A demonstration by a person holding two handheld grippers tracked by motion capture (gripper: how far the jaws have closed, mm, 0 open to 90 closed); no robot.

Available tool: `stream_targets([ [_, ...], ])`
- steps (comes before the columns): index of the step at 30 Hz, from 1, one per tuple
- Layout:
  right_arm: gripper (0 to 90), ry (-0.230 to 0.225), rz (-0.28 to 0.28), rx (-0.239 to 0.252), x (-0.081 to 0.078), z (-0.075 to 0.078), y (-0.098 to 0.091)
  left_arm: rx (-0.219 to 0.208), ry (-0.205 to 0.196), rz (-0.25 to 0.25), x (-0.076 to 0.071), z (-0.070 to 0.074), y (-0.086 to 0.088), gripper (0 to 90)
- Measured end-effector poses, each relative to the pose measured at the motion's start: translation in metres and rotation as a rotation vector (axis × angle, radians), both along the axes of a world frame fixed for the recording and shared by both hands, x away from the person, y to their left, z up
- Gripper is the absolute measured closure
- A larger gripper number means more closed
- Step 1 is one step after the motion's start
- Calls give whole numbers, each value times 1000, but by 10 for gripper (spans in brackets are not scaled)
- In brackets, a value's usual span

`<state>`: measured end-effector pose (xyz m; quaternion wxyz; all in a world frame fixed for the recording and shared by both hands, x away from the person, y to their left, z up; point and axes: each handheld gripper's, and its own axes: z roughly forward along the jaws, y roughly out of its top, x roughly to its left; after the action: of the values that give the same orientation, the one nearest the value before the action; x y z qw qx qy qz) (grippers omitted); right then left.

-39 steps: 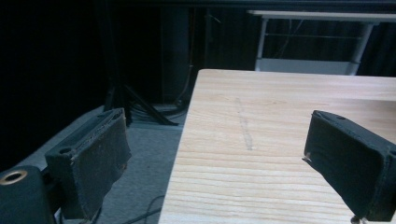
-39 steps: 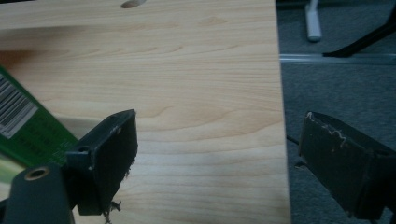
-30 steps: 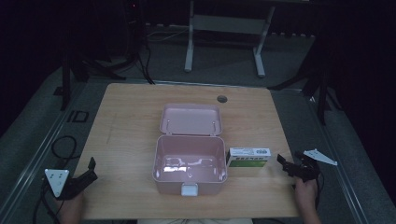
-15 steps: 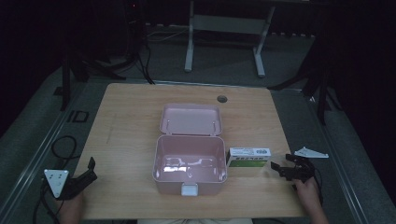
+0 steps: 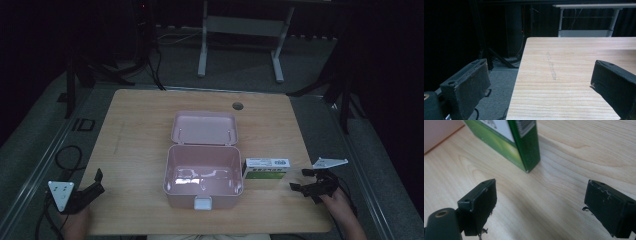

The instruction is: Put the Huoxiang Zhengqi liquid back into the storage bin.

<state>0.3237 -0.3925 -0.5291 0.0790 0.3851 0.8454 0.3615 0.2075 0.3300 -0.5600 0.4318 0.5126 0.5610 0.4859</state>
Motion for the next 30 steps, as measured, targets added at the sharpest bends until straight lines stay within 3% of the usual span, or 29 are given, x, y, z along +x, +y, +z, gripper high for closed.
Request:
stream_targets([
  [2,105,-1,11,-15,-1,2,1,0,0,0,0,0,0,23],
  [4,105,8,49,-67,-2,4,5,-3,7,-10,0,0,0,24],
  [8,105,39,91,-80,-2,6,8,-4,9,-10,0,0,0,24],
  [13,105,81,155,-131,-2,9,16,-4,8,-7,0,0,0,23],
  [17,123,103,207,-182,-4,13,22,-6,11,-8,0,0,0,24],
  [19,129,95,249,-236,-7,14,27,-7,10,-9,0,1,1,24],
  [24,126,158,306,-324,-8,15,35,-7,15,-17,0,0,0,24],
  [26,126,155,309,-342,-8,15,36,-7,14,-15,0,0,0,24],
  [30,126,208,337,-388,-6,19,42,-8,14,-16,0,0,0,23],
])
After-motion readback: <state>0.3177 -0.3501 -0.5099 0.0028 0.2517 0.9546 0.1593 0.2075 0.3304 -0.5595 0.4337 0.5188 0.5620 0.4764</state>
